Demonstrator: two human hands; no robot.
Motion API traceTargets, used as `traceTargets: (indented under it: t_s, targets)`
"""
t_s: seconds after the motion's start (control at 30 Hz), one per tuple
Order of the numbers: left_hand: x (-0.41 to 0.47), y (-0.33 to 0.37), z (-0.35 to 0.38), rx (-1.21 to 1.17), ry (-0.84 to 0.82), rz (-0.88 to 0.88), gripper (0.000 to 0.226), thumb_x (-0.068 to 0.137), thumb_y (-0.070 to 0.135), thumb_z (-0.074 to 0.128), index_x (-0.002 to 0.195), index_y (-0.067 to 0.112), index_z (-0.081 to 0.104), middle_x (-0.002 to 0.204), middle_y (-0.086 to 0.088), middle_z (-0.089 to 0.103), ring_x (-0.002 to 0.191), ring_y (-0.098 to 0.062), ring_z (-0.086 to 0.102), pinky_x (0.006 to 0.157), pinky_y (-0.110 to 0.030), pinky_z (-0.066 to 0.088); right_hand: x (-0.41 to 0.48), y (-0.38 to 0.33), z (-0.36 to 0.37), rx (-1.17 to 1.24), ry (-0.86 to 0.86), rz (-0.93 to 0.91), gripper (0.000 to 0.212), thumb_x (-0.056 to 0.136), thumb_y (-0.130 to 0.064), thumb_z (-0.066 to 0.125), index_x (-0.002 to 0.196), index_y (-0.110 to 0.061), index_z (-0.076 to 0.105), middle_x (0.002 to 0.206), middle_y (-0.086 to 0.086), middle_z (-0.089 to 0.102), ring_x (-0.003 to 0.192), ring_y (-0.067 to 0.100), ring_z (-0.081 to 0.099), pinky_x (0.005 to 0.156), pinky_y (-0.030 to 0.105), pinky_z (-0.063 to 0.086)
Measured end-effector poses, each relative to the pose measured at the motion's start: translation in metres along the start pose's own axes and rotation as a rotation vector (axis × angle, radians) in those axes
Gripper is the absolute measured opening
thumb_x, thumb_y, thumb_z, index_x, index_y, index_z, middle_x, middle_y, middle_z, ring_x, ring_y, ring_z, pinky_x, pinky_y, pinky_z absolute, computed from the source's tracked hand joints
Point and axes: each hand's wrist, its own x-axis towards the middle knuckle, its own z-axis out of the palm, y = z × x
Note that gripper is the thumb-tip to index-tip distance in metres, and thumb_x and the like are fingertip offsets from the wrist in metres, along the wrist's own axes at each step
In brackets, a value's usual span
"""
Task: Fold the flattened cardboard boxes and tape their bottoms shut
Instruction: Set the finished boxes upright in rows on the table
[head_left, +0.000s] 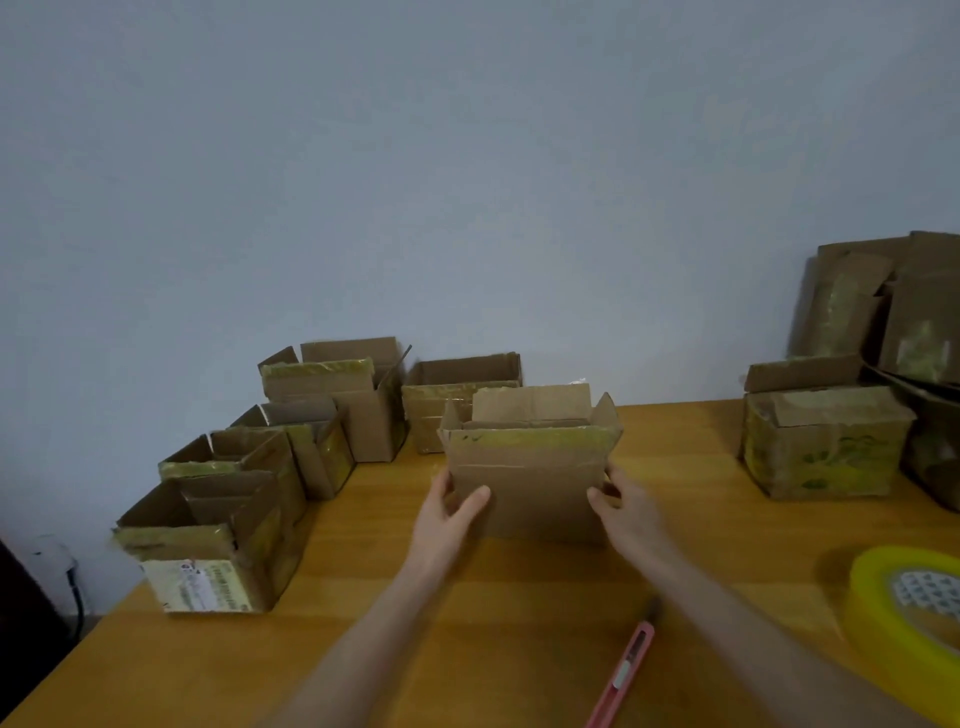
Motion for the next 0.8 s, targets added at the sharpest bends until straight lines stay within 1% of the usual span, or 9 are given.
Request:
traceTargets:
  t_s: [0.1,0.2,0.3,0.43,0.53,0.63,0.7,0.77,0.8]
  targets:
    - [0.001,-0.007,-0.016,-0.028,0.163,-0.011,0.061,0.093,0.029,0.056,0.146,0.018,0.029,0.142,-0.004,0.044,0.116,-0.013,0.047,0.091,-0.024,0.041,0.003,-0.013,0.019,-0.002,-0.053,-0.029,0.052,0.098,-0.020,0.046,0.147,-0.022,0.026,0.139,0.004,0.047,0.125,0.022,0.046,0.091,0.029,0.042]
    - [0.011,-0.016,-0.034,-0.030,0.272,-0.022,0.056,0.094,0.027,0.055,0.143,0.015,0.031,0.141,-0.006,0.045,0.123,-0.019,0.046,0.096,-0.030,0.039,0.014,-0.027,0.051,0.023,-0.065,-0.008,0.047,0.098,-0.022,0.045,0.143,-0.021,0.034,0.135,0.003,0.051,0.122,0.022,0.049,0.099,0.037,0.044]
    - [0.032,-0.025,-0.044,-0.025,0.304,-0.050,0.060,0.093,0.027,0.057,0.144,0.014,0.029,0.142,-0.008,0.043,0.128,-0.023,0.044,0.102,-0.035,0.038,0.033,-0.035,0.077,0.048,-0.004,0.050,0.032,0.097,-0.024,0.046,0.128,-0.016,0.045,0.122,0.003,0.057,0.108,0.021,0.055,0.091,0.037,0.048]
    - [0.067,-0.033,-0.050,-0.006,0.268,-0.074,0.070,0.091,0.032,0.059,0.147,0.016,0.022,0.148,-0.007,0.035,0.134,-0.024,0.036,0.110,-0.041,0.033,0.060,-0.042,0.090,0.023,-0.014,0.066,0.028,0.099,-0.024,0.043,0.126,-0.017,0.045,0.115,0.002,0.058,0.085,0.015,0.050,0.071,0.029,0.044]
    - [0.087,-0.037,-0.050,-0.005,0.228,-0.088,0.076,0.090,0.032,0.060,0.150,0.017,0.016,0.151,-0.007,0.030,0.137,-0.024,0.032,0.112,-0.042,0.029,0.076,-0.042,0.095,0.027,-0.015,0.066,0.028,0.100,-0.019,0.040,0.128,-0.016,0.043,0.113,0.004,0.056,0.081,0.013,0.047,0.067,0.027,0.042]
    - [0.094,-0.041,-0.050,0.009,0.210,-0.104,0.080,0.089,0.034,0.060,0.152,0.020,0.012,0.153,-0.006,0.027,0.138,-0.025,0.030,0.113,-0.044,0.028,0.083,-0.040,0.099,0.033,-0.018,0.070,0.029,0.101,-0.017,0.038,0.130,-0.015,0.042,0.118,0.005,0.056,0.080,0.012,0.047,0.070,0.029,0.045]
    - [0.092,-0.041,-0.051,0.022,0.206,-0.121,0.081,0.089,0.034,0.061,0.152,0.021,0.012,0.153,-0.005,0.027,0.138,-0.025,0.030,0.113,-0.044,0.028,0.082,-0.039,0.097,0.045,-0.060,0.069,0.034,0.100,-0.016,0.038,0.135,-0.016,0.038,0.127,0.005,0.053,0.086,0.014,0.050,0.079,0.032,0.047]
    - [0.085,-0.037,-0.048,0.058,0.262,-0.138,0.079,0.090,0.035,0.060,0.151,0.019,0.014,0.153,-0.007,0.024,0.138,-0.026,0.031,0.113,-0.044,0.029,0.078,-0.039,0.091,0.042,-0.112,0.071,0.044,0.100,-0.015,0.041,0.143,-0.015,0.031,0.139,0.005,0.044,0.109,0.022,0.052,0.087,0.031,0.043]
    - [0.077,-0.033,-0.044,0.095,0.335,-0.141,0.073,0.091,0.034,0.059,0.150,0.016,0.018,0.152,-0.008,0.025,0.135,-0.026,0.034,0.111,-0.043,0.031,0.075,-0.039,0.086,0.016,-0.118,0.071,0.049,0.099,-0.016,0.043,0.145,-0.015,0.029,0.143,0.006,0.041,0.119,0.025,0.048,0.090,0.032,0.042]
